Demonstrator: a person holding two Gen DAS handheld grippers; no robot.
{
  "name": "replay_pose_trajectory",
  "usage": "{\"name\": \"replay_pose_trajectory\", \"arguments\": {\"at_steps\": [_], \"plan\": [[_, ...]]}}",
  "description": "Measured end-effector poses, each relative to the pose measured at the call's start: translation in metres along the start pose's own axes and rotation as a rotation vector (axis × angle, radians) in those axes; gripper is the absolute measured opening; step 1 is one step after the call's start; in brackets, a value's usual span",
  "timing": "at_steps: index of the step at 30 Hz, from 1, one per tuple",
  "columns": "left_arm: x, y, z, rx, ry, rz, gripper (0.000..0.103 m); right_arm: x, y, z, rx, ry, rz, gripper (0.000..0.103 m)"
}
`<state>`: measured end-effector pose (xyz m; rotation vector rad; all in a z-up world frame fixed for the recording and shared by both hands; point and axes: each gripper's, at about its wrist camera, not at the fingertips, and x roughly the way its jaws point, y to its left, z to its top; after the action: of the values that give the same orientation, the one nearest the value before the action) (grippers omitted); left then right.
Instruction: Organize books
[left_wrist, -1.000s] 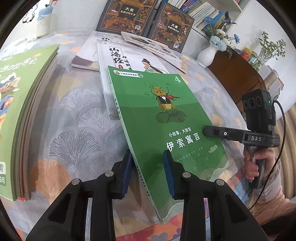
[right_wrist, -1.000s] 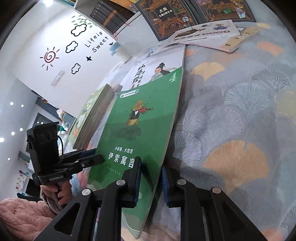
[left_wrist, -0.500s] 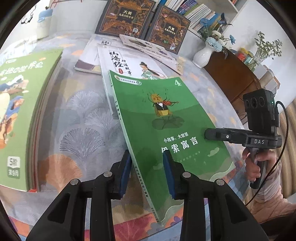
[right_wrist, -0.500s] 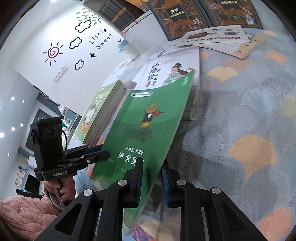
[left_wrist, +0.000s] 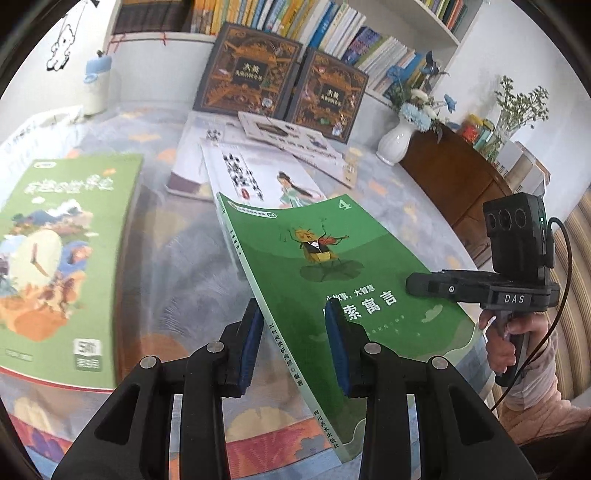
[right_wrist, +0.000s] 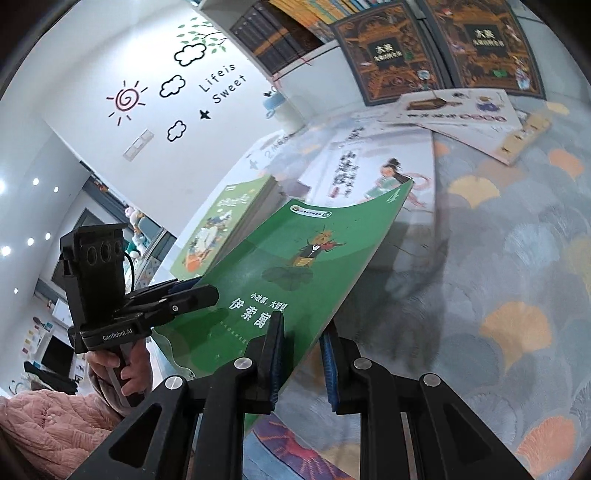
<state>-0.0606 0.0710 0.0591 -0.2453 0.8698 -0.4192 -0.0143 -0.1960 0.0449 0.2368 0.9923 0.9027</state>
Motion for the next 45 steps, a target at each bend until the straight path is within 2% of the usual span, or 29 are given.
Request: {"name": "replay_pose_trajectory", "arguments": {"at_steps": [9, 16, 20, 28, 30, 34, 40, 45], "plan": [[-0.041, 0.024, 0.018, -0.015, -0.112, 0.050, 0.031, 0.013, 0.048, 0.034, -0.126, -0.036, 0.003, 0.019], [-0.091, 0.055, 0.042, -0.009, -0.234, 0.159, 0.031, 0.041, 0.105, 0.077, -0.260, -0.051, 0.026, 0.020], [-0.110, 0.082, 0.051, -0.030, -0.264, 0.207, 0.031, 0.069, 0.132, 0.098, -0.304, -0.064, 0.056, 0.020], [-0.109, 0.147, 0.043, -0.124, -0.248, 0.296, 0.031, 0.141, 0.155, 0.103, -0.337, -0.017, 0.053, 0.021], [-0.103, 0.161, 0.039, -0.146, -0.231, 0.292, 0.031, 0.159, 0.156, 0.101, -0.334, 0.006, 0.043, 0.021], [-0.085, 0.193, 0.026, -0.254, -0.189, 0.259, 0.031, 0.190, 0.146, 0.094, -0.306, 0.051, 0.028, 0.021], [-0.073, 0.197, 0.019, -0.241, -0.178, 0.324, 0.031, 0.213, 0.140, 0.084, -0.283, 0.090, 0.036, 0.021], [-0.071, 0.198, 0.017, -0.233, -0.182, 0.332, 0.033, 0.216, 0.137, 0.083, -0.274, 0.095, 0.024, 0.022]]}}
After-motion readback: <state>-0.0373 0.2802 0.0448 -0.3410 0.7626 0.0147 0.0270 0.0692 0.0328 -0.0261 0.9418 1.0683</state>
